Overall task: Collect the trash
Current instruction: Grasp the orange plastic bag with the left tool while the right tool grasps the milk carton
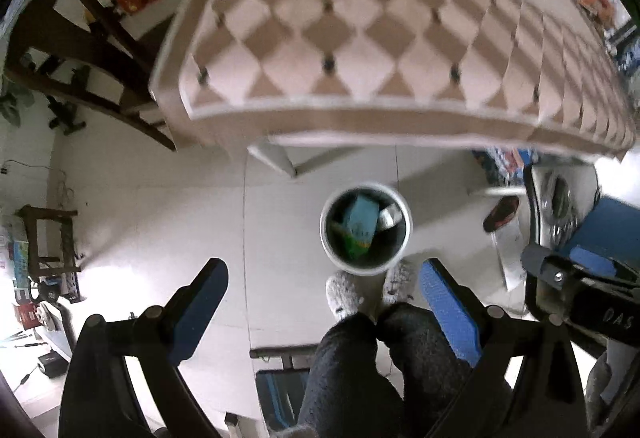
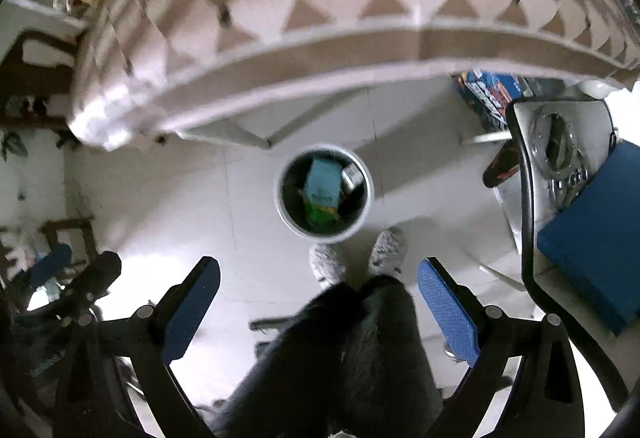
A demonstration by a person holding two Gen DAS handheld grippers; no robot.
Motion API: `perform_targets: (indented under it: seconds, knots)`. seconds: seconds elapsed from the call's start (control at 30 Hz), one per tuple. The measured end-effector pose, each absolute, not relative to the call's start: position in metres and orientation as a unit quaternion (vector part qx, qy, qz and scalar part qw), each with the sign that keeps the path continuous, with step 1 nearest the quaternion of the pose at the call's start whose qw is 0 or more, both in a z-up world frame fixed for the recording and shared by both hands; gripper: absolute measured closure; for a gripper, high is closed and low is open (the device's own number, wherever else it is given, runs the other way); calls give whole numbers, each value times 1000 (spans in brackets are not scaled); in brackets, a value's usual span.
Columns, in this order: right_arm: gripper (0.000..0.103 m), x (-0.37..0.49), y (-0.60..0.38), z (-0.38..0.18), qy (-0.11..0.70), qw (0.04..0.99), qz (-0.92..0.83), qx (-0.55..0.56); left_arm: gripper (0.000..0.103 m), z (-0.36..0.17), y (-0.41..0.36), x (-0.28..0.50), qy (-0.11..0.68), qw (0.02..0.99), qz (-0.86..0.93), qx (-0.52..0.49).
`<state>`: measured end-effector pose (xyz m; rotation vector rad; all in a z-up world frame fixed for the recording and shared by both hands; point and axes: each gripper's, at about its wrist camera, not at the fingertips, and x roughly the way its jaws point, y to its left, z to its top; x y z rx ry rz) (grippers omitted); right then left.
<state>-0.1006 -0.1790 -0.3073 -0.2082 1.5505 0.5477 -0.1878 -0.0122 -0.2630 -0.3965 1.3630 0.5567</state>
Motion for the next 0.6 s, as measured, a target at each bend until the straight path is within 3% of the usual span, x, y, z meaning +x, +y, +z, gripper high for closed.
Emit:
perform_targets:
  seconds: [0.3, 0.47, 0.6]
  knots:
    - [3, 5, -160, -228, 654, 720, 231, -19, 5, -212, 20, -79, 571, 752, 287, -161]
    - [3, 114, -152, -210, 642, 735, 215, -6, 5, -204, 42, 22, 555, 759, 313, -135]
    - [3, 239, -142, -213, 643, 742, 186, 19, 5, -227, 70, 107, 571, 740, 329, -133]
